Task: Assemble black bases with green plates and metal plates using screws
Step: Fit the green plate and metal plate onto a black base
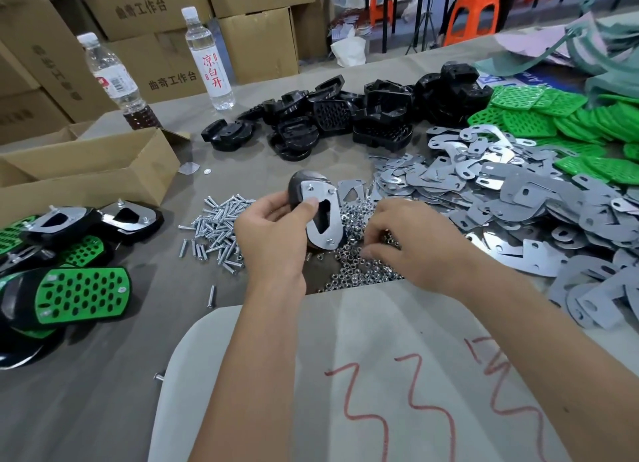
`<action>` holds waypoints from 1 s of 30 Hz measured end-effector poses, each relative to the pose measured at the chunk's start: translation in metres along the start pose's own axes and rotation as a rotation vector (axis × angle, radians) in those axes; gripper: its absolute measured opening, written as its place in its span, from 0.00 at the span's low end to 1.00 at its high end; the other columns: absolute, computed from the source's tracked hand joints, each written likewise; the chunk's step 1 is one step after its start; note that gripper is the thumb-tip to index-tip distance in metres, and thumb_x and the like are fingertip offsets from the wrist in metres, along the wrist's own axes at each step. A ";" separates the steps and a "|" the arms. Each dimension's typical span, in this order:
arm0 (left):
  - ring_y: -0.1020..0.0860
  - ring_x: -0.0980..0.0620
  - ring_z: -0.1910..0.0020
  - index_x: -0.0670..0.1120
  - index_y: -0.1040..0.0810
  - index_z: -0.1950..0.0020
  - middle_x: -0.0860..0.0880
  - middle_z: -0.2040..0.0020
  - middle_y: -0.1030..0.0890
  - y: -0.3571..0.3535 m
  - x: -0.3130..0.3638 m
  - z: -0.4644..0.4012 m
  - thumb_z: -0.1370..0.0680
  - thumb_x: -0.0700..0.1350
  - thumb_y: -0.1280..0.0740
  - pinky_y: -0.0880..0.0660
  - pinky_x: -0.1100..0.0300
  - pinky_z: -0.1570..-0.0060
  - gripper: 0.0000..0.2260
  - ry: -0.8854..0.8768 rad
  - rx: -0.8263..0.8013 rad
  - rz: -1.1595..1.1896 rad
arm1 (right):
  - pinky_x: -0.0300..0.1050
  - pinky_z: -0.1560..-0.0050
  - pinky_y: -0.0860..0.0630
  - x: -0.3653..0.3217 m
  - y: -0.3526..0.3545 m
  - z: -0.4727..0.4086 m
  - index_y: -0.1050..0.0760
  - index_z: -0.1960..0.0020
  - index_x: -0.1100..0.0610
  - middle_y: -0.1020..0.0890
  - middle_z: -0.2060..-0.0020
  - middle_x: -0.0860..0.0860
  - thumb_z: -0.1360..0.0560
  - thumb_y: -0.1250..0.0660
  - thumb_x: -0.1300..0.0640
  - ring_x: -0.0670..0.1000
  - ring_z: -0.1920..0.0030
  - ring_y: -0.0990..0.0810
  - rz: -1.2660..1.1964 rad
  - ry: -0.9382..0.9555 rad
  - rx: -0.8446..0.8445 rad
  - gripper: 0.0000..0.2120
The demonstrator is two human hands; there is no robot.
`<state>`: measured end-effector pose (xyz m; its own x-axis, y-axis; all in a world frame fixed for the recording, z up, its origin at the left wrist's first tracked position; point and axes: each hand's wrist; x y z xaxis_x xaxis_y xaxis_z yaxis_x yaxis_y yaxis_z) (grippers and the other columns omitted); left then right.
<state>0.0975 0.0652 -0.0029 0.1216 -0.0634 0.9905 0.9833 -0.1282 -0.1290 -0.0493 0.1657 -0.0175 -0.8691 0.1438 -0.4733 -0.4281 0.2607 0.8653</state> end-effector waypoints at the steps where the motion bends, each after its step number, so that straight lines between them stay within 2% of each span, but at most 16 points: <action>1: 0.13 0.50 0.56 0.48 0.15 0.54 0.50 0.58 0.12 0.000 0.001 0.001 0.28 0.34 0.23 0.16 0.50 0.50 0.10 -0.088 -0.021 -0.046 | 0.50 0.50 0.28 0.001 0.001 0.000 0.23 0.58 0.45 0.26 0.56 0.43 0.23 0.27 0.45 0.49 0.50 0.25 -0.003 -0.002 -0.003 0.09; 3: 0.14 0.55 0.56 0.51 0.15 0.52 0.54 0.57 0.12 -0.002 0.001 0.004 0.28 0.33 0.23 0.17 0.56 0.51 0.13 -0.269 -0.071 -0.159 | 0.51 0.49 0.28 0.001 0.003 0.002 0.22 0.53 0.46 0.26 0.54 0.43 0.25 0.27 0.41 0.49 0.49 0.26 0.007 0.019 -0.053 0.10; 6: 0.14 0.57 0.55 0.52 0.15 0.49 0.55 0.55 0.12 -0.005 -0.002 0.006 0.28 0.35 0.24 0.17 0.55 0.50 0.13 -0.397 -0.071 -0.230 | 0.50 0.49 0.28 -0.003 0.005 0.003 0.20 0.51 0.47 0.26 0.52 0.44 0.27 0.24 0.41 0.48 0.49 0.27 0.028 0.048 -0.147 0.12; 11: 0.14 0.58 0.57 0.53 0.16 0.54 0.55 0.58 0.12 -0.005 -0.006 0.003 0.28 0.36 0.23 0.17 0.58 0.51 0.12 -0.303 -0.003 -0.182 | 0.45 0.53 0.35 -0.002 0.004 0.003 0.20 0.55 0.49 0.25 0.56 0.43 0.24 0.25 0.49 0.46 0.51 0.27 -0.046 0.086 -0.128 0.06; 12: 0.14 0.58 0.57 0.53 0.15 0.54 0.55 0.58 0.12 -0.004 -0.006 0.002 0.28 0.36 0.22 0.17 0.57 0.51 0.12 -0.277 0.014 -0.171 | 0.45 0.53 0.34 -0.001 0.003 0.003 0.20 0.53 0.49 0.26 0.55 0.43 0.24 0.25 0.47 0.47 0.50 0.27 -0.054 0.078 -0.116 0.07; 15: 0.14 0.54 0.57 0.52 0.15 0.55 0.54 0.59 0.12 -0.003 -0.007 0.000 0.28 0.37 0.23 0.17 0.54 0.50 0.10 -0.198 0.050 -0.117 | 0.49 0.47 0.29 -0.003 0.000 0.004 0.22 0.42 0.45 0.28 0.50 0.45 0.27 0.25 0.39 0.48 0.46 0.29 0.007 0.075 -0.133 0.18; 16: 0.13 0.53 0.56 0.51 0.15 0.55 0.54 0.59 0.12 -0.003 -0.007 0.000 0.28 0.37 0.23 0.16 0.53 0.50 0.09 -0.179 0.059 -0.103 | 0.51 0.46 0.28 -0.006 -0.001 0.003 0.22 0.44 0.45 0.28 0.50 0.45 0.27 0.25 0.40 0.49 0.46 0.29 0.010 0.085 -0.143 0.16; 19: 0.13 0.51 0.55 0.50 0.14 0.55 0.52 0.58 0.12 -0.003 -0.008 -0.001 0.28 0.36 0.23 0.16 0.50 0.47 0.09 -0.154 0.073 -0.079 | 0.54 0.47 0.25 -0.016 -0.008 0.001 0.21 0.53 0.48 0.25 0.55 0.44 0.25 0.25 0.50 0.50 0.50 0.26 -0.025 0.114 -0.122 0.05; 21: 0.13 0.49 0.54 0.48 0.14 0.54 0.51 0.58 0.12 -0.004 -0.008 -0.002 0.28 0.36 0.23 0.16 0.47 0.46 0.08 -0.137 0.078 -0.067 | 0.54 0.49 0.24 -0.016 -0.012 0.001 0.22 0.56 0.50 0.25 0.60 0.43 0.24 0.26 0.55 0.50 0.53 0.25 -0.019 0.098 -0.072 0.05; 24: 0.13 0.46 0.54 0.47 0.14 0.54 0.50 0.59 0.12 -0.004 -0.007 -0.003 0.28 0.36 0.22 0.16 0.46 0.47 0.07 -0.110 0.093 -0.038 | 0.50 0.50 0.27 -0.013 -0.010 0.003 0.21 0.52 0.50 0.26 0.58 0.43 0.23 0.27 0.49 0.51 0.50 0.25 -0.068 0.084 -0.017 0.06; 26: 0.13 0.46 0.55 0.47 0.14 0.54 0.50 0.59 0.12 -0.004 -0.007 -0.003 0.28 0.36 0.22 0.16 0.47 0.48 0.07 -0.110 0.115 -0.027 | 0.49 0.48 0.28 -0.015 -0.006 0.004 0.21 0.45 0.47 0.26 0.53 0.45 0.25 0.26 0.42 0.50 0.47 0.27 -0.038 0.088 -0.074 0.13; 27: 0.13 0.47 0.55 0.47 0.14 0.54 0.50 0.59 0.12 -0.003 -0.007 -0.003 0.28 0.36 0.22 0.16 0.48 0.49 0.07 -0.109 0.131 -0.017 | 0.49 0.47 0.28 -0.018 -0.006 0.004 0.20 0.44 0.46 0.26 0.52 0.46 0.26 0.26 0.41 0.50 0.46 0.27 -0.017 0.091 -0.108 0.14; 30: 0.13 0.50 0.57 0.46 0.14 0.53 0.51 0.60 0.12 -0.001 -0.006 -0.004 0.28 0.36 0.22 0.15 0.51 0.49 0.07 -0.090 0.173 0.025 | 0.51 0.47 0.27 -0.027 -0.007 0.004 0.21 0.51 0.49 0.25 0.53 0.46 0.24 0.26 0.47 0.52 0.46 0.26 0.025 0.113 -0.167 0.07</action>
<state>0.0948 0.0620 -0.0092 0.1504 0.0253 0.9883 0.9875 0.0449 -0.1514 -0.0218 0.1638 -0.0113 -0.8981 0.0379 -0.4382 -0.4333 0.0949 0.8962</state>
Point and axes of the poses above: each hand's wrist, its own z-axis away from the middle knuckle, its own y-axis out of the back of the hand, x = y × z
